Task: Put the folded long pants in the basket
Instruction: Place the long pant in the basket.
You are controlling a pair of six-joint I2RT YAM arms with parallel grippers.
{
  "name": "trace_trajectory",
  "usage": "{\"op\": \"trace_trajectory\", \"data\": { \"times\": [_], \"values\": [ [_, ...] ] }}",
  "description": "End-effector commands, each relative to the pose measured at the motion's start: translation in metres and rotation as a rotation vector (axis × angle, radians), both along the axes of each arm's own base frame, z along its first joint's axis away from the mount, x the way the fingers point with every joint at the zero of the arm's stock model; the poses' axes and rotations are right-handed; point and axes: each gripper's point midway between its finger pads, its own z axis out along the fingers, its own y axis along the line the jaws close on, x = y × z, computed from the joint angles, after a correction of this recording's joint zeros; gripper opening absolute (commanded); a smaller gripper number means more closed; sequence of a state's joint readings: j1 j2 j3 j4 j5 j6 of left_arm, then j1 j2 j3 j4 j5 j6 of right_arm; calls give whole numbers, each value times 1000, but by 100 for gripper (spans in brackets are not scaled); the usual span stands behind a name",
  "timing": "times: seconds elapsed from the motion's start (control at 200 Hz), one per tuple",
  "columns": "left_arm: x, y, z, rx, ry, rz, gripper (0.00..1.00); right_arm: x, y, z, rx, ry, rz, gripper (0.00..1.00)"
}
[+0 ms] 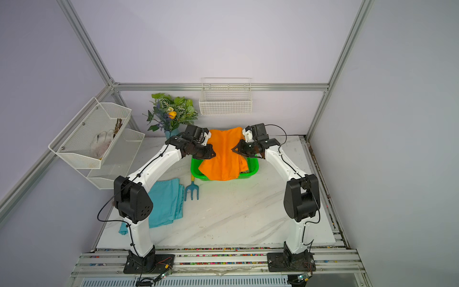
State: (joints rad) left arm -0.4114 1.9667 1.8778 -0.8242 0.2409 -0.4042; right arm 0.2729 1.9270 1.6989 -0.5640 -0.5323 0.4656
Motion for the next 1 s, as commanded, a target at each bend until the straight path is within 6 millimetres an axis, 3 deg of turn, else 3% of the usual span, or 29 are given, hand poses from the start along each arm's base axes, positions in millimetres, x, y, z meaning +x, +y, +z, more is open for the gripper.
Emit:
{"op": "trace_trajectory", "data": {
  "times": [0.0,0.225,0.34,0.54,0.67,0.785,0.88,0.955,0.995],
  "values": [
    [30,5,41,-70,-145,12,5,14,-10,-7,-34,-14,-13,0],
    [56,17,-17,-28,-73,57,2,45,-22,-60,-49,67,-46,0],
    [64,22,-50,-13,-18,81,1,52,-34,-89,-96,104,-79,0],
    [54,30,-100,6,114,107,0,43,-53,-141,-214,204,-106,0],
    [42,34,-130,29,183,115,0,39,-71,-163,-277,248,-144,0],
    [36,34,-149,34,236,116,0,39,-87,-169,-303,264,-183,0],
    [37,33,-149,29,237,120,2,43,-83,-154,-277,223,-168,0],
    [43,31,-135,16,203,117,13,48,-78,-133,-249,162,-157,18],
    [46,30,-124,7,181,118,27,52,-78,-118,-239,126,-157,25]
  ]
}}
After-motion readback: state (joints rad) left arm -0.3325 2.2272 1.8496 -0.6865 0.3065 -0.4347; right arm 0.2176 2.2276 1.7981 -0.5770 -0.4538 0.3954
